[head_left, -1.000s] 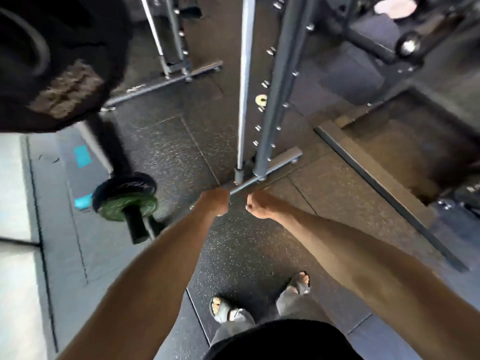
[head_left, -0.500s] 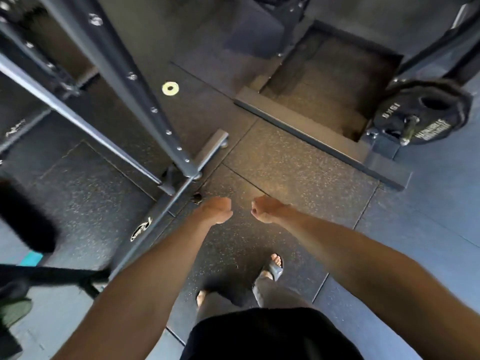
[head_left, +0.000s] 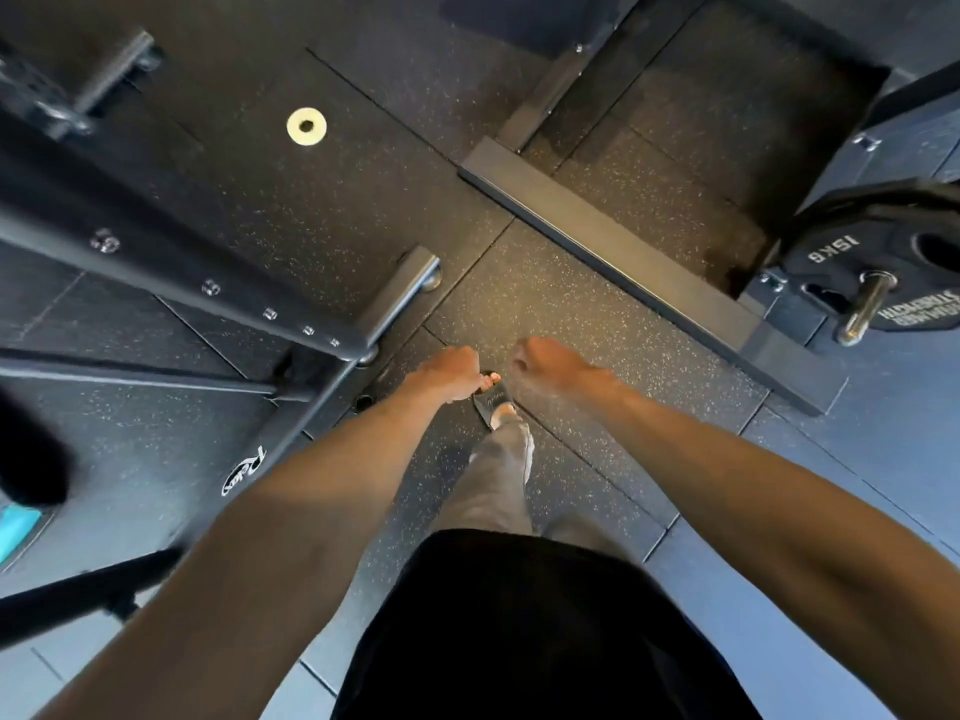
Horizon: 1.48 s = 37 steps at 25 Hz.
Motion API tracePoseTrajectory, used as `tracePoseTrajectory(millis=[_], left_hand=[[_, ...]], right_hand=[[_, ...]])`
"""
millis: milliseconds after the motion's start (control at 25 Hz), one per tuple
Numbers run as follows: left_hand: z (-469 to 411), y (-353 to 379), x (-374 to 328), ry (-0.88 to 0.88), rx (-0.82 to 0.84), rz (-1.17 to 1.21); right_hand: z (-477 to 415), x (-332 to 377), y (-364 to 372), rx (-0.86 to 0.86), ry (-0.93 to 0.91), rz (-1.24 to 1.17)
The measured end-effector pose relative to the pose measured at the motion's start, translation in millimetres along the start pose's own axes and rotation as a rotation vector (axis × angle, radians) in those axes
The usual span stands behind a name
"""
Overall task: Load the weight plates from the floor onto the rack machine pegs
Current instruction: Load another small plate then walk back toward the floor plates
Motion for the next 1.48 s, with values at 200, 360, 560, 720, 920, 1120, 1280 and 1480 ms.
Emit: tracePoseTrajectory(millis=[200, 360, 560, 720, 920, 1120, 1280, 1480], left_hand=[[-79, -99, 5, -0.084, -0.014, 0.094], [-136, -159, 14, -0.134, 0.022, 0.169], [-217, -232, 26, -0.191, 0.050, 0.315], [-271, -306, 37, -0.284, 0.034, 0.427], [-351, -388, 57, -0.333, -0.035, 0.631], [-443, -436, 123, -0.433, -0.040, 0.728], [-519, -462, 199, -0.493, 0.014, 0.839], [-601, -491, 292, -0.596, 0.053, 0.934]], right_hand=[[-94, -8, -83, 0.054, 0.012, 0.013], [-168, -5, -133, 0.159, -0.029, 0.081], [-292, 8, -210, 0.221, -0.091, 0.188], [-383, 24, -255, 0.334, -0.172, 0.284], [-497, 48, -300, 0.427, -0.224, 0.394], [-633, 84, -327, 0.458, -0.241, 0.422], [-748, 121, -337, 0.490, -0.205, 0.461], [-884, 184, -333, 0.537, -0.269, 0.573]])
Point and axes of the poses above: each hand's wrist, its own z-axis away from the middle knuckle, its own y-axis out of the palm, x = y × z, the point moved 9 cm from there along -z, towards the middle knuckle, and after that the axes turned 10 degrees about -y, right-handed, at the moved point
